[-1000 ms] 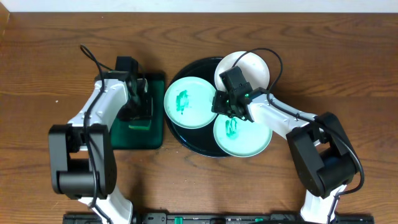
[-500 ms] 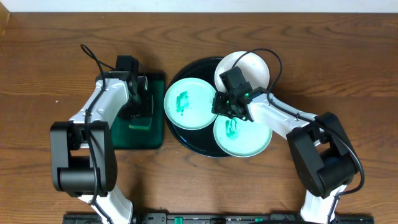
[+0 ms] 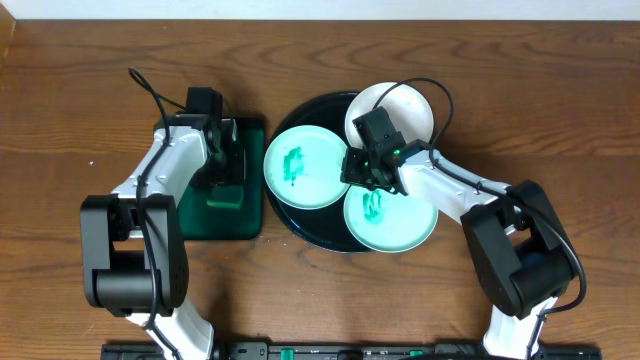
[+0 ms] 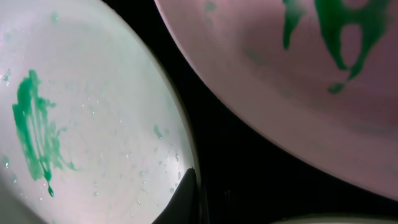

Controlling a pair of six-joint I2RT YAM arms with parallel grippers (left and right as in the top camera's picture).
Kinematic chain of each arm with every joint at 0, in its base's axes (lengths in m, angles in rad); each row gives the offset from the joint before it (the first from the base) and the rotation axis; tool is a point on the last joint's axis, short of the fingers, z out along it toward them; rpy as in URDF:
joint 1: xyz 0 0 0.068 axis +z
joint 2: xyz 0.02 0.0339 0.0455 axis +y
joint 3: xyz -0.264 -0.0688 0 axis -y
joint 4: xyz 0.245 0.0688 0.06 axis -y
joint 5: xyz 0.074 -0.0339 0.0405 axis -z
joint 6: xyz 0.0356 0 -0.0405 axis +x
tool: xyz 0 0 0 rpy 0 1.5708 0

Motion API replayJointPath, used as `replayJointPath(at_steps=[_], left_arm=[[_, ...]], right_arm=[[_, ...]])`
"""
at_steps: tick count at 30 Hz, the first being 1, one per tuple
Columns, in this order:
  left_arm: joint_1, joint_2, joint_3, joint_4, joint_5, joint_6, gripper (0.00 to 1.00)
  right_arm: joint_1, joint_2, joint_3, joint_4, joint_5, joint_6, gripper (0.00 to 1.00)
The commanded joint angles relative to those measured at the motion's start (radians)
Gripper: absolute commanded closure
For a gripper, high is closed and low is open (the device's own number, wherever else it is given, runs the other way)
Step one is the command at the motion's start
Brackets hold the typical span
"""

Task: Clean dirty plates on tray and stack at the side

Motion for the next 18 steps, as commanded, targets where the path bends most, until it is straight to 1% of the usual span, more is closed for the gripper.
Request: replayJointPath(at_steps=[1,4,8,13,16,18], left_arm=[[-0.001,0.001,-0.002,0.002,-0.051,-0.001,0.51],[-0.002,0.002,-0.002,0.005,-0.051,-0.001,0.51],[-0.002,0.007,-0.004,0.005,-0.051,-0.001,0.57],[-0.002,0.034,-0.010,0.013,-0.045,-0.002,0.58],[-0.002,0.048,-0.010,0.017,-0.039,-0.002,0.62],[-0.002,0.050,-0.010,0.023,-0.039,-0.002,0.67]], right_arm=[[-0.006,0.007,-0.009,-0.024,0.002,-0.021,0.99],[-0.006,0.007,-0.009,-0.025,0.002,-0.021,0.99],[-0.006,0.007,-0.009,-0.026,0.002,-0.021,0.99],[-0.006,0.007,-0.009,-0.039,0.002,-0.026,0.99],[-0.007,0.007,-0.009,-0.046,0.002,-0.041,0.99],[-0.007,0.007,-0.009,-0.052,0.003,-0.044,0.99]])
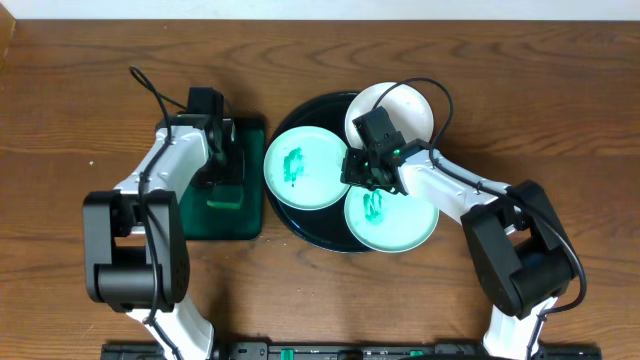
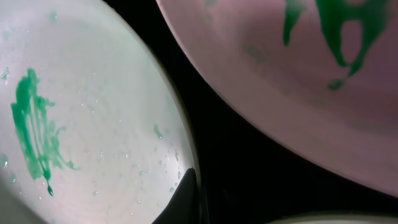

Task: Clean dirty plates on tray and stack at the side

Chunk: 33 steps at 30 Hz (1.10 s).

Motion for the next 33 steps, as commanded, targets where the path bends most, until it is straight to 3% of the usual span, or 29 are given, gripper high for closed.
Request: replayJointPath(at_steps=[1,4,11,17,26,33], left_arm=[[-0.002,0.029,-0.010,0.007,-0.008,-0.002,0.71],[-0.002,0.029,-0.010,0.017,-0.008,-0.019,0.93],[-0.002,0.016,-0.008,0.031,0.038,-0.024,0.93],[-0.003,-0.109,-0.007,0.031,0.036,-0.024,0.93],[-0.002,-0.340,-0.008,0.033,-0.094,-0.028,0.93],[-0.002,-0.460,-0.008,0.148,-0.129,0.005,0.93]], right_arm=[[-0.007,0.007,-0.013,-0.038,0.003,-0.032,0.99],[-0.007,0.007,-0.013,-0.041,0.003,-0.032,0.99],[-0.007,0.007,-0.013,-0.067,0.003,-0.040,0.99],[-0.007,0.007,-0.013,-0.072,0.003,-0.040,0.99],[-0.007,0.007,-0.013,-0.071,0.003,-0.040,0.99],[-0.007,0.007,-0.013,-0.072,0.003,-0.040,0.99]])
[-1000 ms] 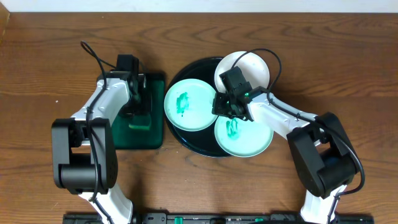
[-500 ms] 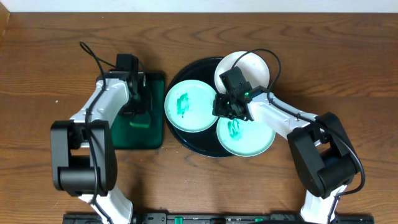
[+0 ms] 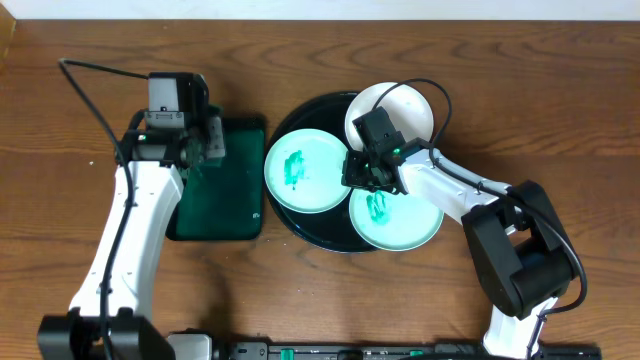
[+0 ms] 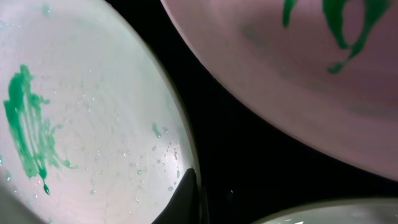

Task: Clean dirty plates on tray and stack at the side
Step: 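Lift the sponge out of the water with the left gripper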

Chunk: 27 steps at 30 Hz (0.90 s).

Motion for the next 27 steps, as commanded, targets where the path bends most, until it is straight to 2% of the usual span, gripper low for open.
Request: replayJointPath(at_steps=[1,7,27], left_arm=[[-0.002,-0.061,0.001,0.064,-0.035,0.027,0.93],[-0.002,-0.094,0.001,0.122,-0.034,0.027,0.93],[-0.002,-0.095,0.001,0.126,-0.034,0.031,0.93]], right_arm=[[-0.007,0.008,-0.019,-0.031,0.010,-0.022,0.99],[-0.007,0.008,-0.019,-0.031,0.010,-0.021,0.99],[-0.007,0.008,-0.019,-0.031,0.011,-0.022,0.99]])
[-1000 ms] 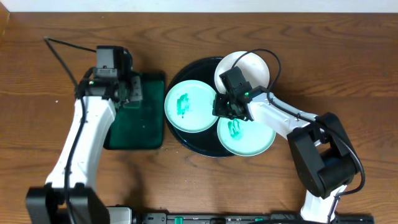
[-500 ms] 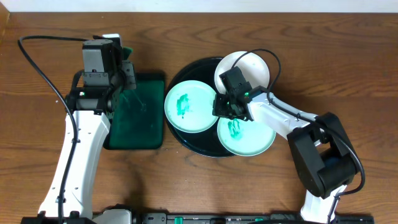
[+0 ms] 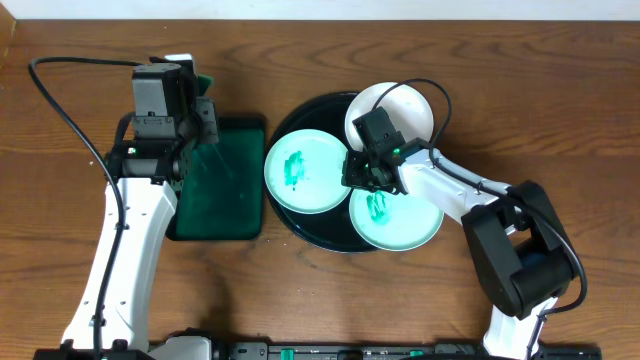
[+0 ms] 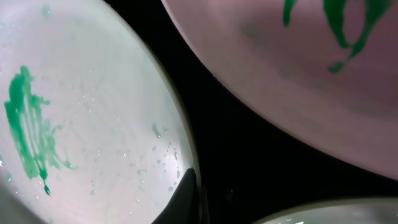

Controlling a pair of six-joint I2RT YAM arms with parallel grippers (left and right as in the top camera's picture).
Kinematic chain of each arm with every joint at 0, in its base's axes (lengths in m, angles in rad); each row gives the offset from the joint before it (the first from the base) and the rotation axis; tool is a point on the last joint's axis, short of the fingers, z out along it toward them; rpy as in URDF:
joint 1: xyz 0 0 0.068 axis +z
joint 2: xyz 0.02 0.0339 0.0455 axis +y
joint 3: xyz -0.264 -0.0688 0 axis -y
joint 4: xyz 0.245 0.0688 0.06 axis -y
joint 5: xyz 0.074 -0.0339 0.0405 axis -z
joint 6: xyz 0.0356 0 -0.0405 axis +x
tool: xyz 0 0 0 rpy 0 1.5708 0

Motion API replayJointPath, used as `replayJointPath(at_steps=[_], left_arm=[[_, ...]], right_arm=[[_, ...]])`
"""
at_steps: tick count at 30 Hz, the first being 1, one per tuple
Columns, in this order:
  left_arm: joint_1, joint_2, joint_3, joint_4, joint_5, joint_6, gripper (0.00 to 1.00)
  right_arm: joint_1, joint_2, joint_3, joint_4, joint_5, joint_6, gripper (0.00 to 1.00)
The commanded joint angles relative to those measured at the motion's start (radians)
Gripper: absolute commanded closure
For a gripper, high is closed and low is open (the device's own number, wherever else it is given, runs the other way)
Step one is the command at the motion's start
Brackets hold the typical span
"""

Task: Clean dirty plates on tray and stack at the side
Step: 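Lift the sponge out of the water with the left gripper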

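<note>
Three plates lie on the round black tray (image 3: pixel 300 225). The left plate (image 3: pixel 303 170) and the front plate (image 3: pixel 395 220) carry green smears; the back plate (image 3: pixel 395 110) looks white. My right gripper (image 3: pixel 358 172) sits low between them, shut on the right rim of the left plate (image 4: pixel 81 118), with one dark fingertip (image 4: pixel 185 186) lying over the rim. The smeared front plate (image 4: pixel 298 68) fills the upper right of that view. My left gripper (image 3: pixel 198 100) is raised above the far end of the green basin, shut on a green sponge (image 3: pixel 204 80).
A dark green rectangular basin (image 3: pixel 220 190) lies left of the tray on the brown wooden table (image 3: pixel 80 60). A black cable (image 3: pixel 60 90) loops from the left arm over the table's left side. The right arm's cable arcs over the back plate.
My left arm has lifted further and swung toward the far end of the basin with the sponge. The right gripper and the plates have stayed in place.
At first my left gripper was down on the sponge in the basin and the right gripper held the left plate's rim. By 0.9 s ago the sponge was out of the basin in the raised left gripper. Now it hangs higher still; the right grip is unchanged.
</note>
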Motion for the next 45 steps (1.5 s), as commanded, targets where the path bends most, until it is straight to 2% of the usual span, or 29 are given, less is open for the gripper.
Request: replayJointPath(at_steps=[1,45], left_arm=[[-0.002,-0.015,0.001,0.010,-0.020,0.011,0.93],[-0.002,-0.015,0.001,0.015,-0.021,0.025,0.93]], right_arm=[[-0.007,0.008,-0.019,-0.030,0.011,-0.021,0.99],[-0.007,0.008,-0.019,-0.030,0.011,-0.021,0.99]])
